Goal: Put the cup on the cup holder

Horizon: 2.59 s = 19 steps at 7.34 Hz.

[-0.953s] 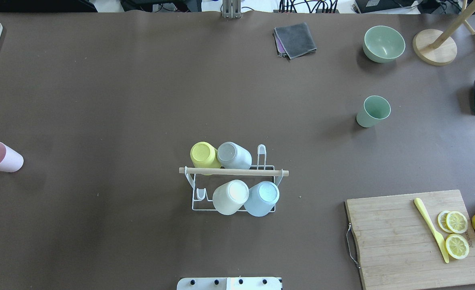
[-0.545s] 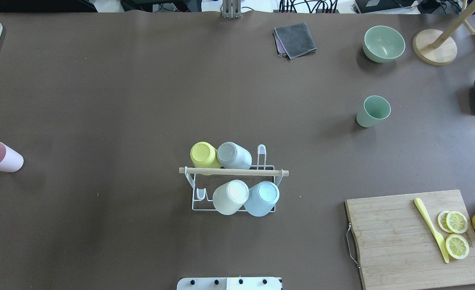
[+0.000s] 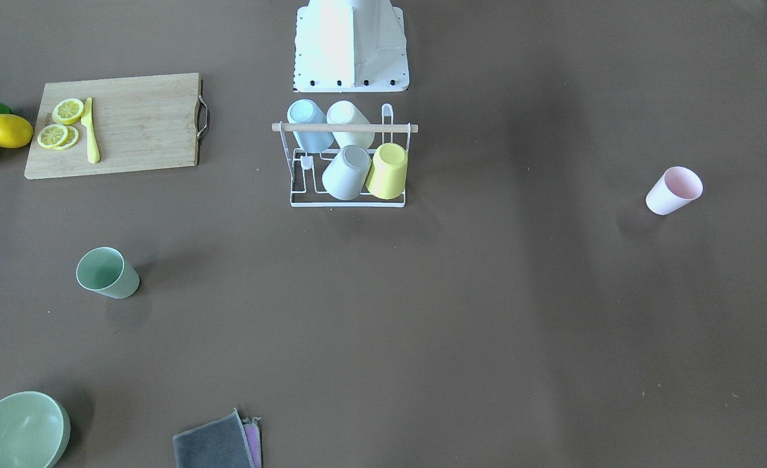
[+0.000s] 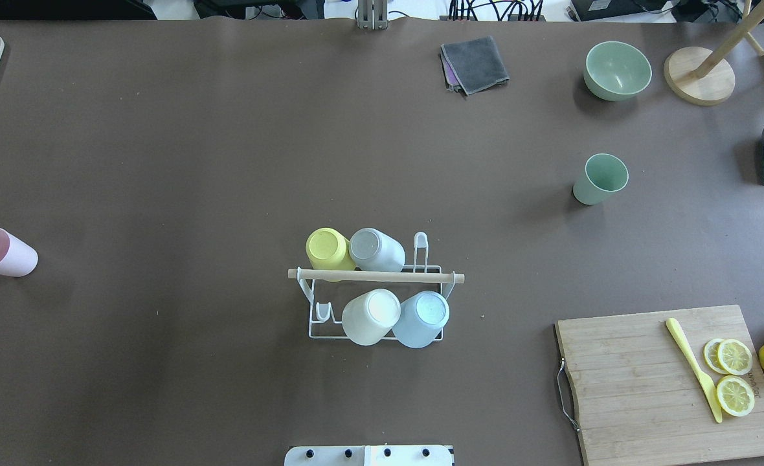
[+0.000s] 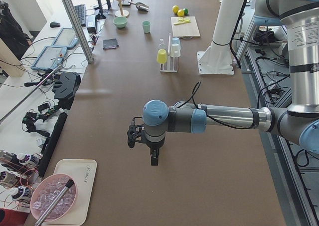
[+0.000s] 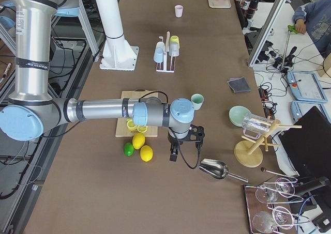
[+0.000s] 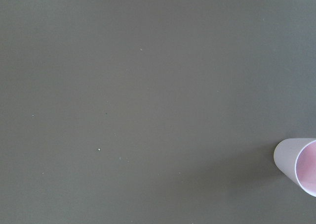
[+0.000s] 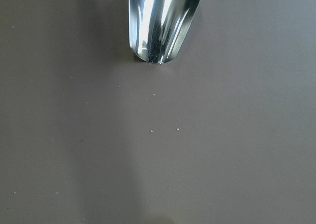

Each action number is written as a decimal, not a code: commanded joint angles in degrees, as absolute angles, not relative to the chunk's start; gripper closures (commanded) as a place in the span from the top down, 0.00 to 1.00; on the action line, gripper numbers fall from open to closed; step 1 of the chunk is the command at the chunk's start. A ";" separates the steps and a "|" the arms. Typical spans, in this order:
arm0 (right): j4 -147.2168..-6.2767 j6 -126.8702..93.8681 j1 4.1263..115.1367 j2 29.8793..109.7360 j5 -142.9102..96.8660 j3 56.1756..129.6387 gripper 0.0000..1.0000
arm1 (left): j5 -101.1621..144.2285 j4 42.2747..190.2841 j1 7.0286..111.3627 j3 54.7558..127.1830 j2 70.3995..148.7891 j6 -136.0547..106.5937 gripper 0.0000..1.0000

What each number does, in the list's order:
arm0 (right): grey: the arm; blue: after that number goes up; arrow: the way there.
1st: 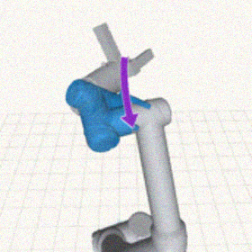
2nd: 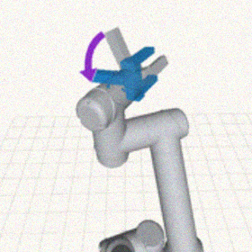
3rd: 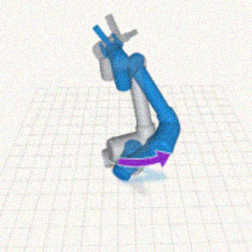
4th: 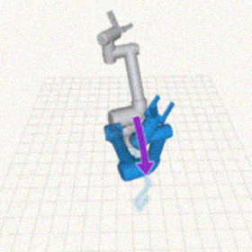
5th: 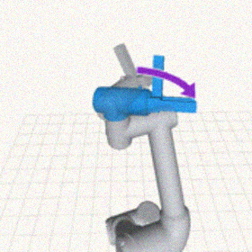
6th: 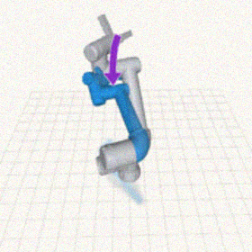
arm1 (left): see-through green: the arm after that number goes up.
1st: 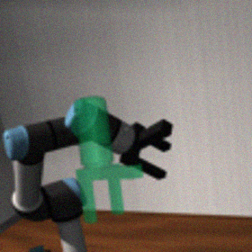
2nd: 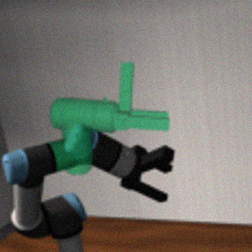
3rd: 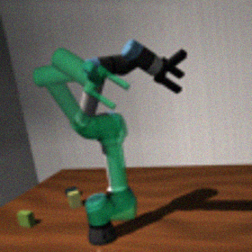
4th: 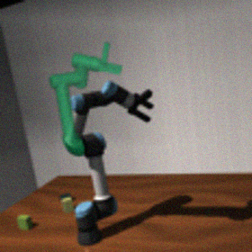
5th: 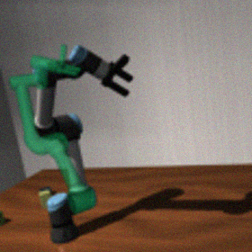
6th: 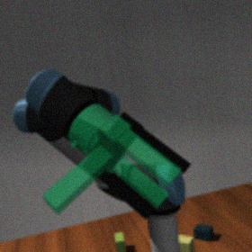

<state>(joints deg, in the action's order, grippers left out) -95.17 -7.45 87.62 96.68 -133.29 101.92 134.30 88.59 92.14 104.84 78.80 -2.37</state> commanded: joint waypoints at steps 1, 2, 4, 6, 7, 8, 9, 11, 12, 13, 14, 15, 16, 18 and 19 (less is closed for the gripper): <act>-95.10 -7.30 87.45 96.94 -133.24 103.97 1.00 | 134.30 88.59 92.11 104.94 78.93 -2.37 0.98; -95.10 -7.21 87.54 97.81 -133.24 104.58 1.00 | 134.30 88.59 92.11 105.03 78.84 -2.37 0.98; -95.27 -7.21 87.45 97.82 -133.42 104.24 1.00 | 134.30 88.59 92.11 105.12 78.84 -2.37 0.98; -95.36 -7.03 87.45 97.74 -133.33 104.33 1.00 | 134.30 88.59 92.11 105.20 78.93 -2.37 0.98; -95.36 -7.03 86.84 97.13 -133.33 104.50 1.00 | 134.30 88.59 92.11 105.21 78.93 -2.37 0.98; -95.45 -7.03 85.62 95.73 -133.33 104.50 1.00 | 134.21 88.59 92.02 105.21 79.10 -2.37 0.98; -95.54 -7.12 84.04 93.80 -133.07 104.50 1.00 | 134.21 88.59 92.02 105.12 78.93 -2.37 0.98; -95.71 -7.82 79.65 89.41 -132.54 104.33 1.00 | 134.21 88.59 92.02 105.12 78.93 -2.37 0.98; -95.80 -7.91 77.89 87.30 -132.54 104.24 1.00 | 134.21 88.59 92.02 105.03 79.01 -2.37 0.98; -95.80 -8.08 75.26 85.10 -132.54 104.06 1.00 | 134.30 88.59 92.02 105.03 79.01 -2.37 0.98; -95.89 -8.78 72.45 82.82 -132.54 103.71 1.00 | 134.21 88.59 92.02 105.03 79.01 -2.37 0.98; -95.89 -8.79 70.86 81.05 -132.54 103.28 1.00 | 134.30 88.68 92.02 104.77 79.01 -2.37 0.98; -95.71 -8.88 68.93 79.38 -132.54 103.10 1.00 | 134.30 88.77 91.93 104.50 79.01 -2.37 0.98; -95.71 -8.88 66.37 75.86 -132.54 103.01 1.00 | 134.30 88.86 91.93 104.15 79.28 -2.37 0.98; -95.63 -8.88 64.97 74.37 -132.45 102.83 1.00 | 134.30 88.86 91.93 104.15 79.45 -2.37 0.98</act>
<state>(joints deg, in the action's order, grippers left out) -95.70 -8.87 66.65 76.36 -132.50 102.99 134.30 88.82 91.94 104.23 79.25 -2.37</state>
